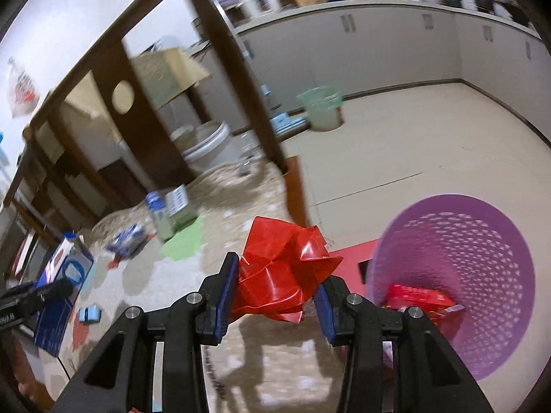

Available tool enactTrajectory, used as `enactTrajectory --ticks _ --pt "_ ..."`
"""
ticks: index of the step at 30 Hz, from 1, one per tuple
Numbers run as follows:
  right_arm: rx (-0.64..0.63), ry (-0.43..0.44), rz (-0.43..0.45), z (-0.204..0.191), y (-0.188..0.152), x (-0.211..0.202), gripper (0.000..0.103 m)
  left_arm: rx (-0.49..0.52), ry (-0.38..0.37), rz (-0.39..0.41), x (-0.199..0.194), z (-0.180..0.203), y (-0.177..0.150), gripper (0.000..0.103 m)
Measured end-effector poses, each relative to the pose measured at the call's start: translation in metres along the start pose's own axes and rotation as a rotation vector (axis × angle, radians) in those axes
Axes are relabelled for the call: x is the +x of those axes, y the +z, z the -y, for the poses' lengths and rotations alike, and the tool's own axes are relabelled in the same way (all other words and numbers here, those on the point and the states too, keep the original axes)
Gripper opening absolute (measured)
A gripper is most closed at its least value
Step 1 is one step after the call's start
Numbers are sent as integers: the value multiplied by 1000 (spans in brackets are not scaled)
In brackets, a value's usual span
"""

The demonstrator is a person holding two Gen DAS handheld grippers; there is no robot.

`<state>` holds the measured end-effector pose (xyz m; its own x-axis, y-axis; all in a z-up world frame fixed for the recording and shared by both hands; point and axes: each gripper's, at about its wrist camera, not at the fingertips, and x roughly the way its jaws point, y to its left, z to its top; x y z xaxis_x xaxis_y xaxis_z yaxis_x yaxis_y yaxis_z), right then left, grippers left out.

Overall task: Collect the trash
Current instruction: 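Carry the toothpaste box and red wrapper over the basket and open both tools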

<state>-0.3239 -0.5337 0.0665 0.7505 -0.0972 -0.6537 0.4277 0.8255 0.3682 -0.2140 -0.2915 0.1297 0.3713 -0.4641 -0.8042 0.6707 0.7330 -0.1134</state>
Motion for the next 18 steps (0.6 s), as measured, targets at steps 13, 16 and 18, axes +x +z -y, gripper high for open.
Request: enactTrajectory --ticks 13,16,18 --pt "150 -38 42 70 0 -25 44 193 -8 -15 26 104 18 46" --pt "183 -44 57 84 0 -32 44 233 -8 -15 31 123 22 46" --pt "201 -49 69 91 1 -38 44 258 -7 -16 35 135 24 46"
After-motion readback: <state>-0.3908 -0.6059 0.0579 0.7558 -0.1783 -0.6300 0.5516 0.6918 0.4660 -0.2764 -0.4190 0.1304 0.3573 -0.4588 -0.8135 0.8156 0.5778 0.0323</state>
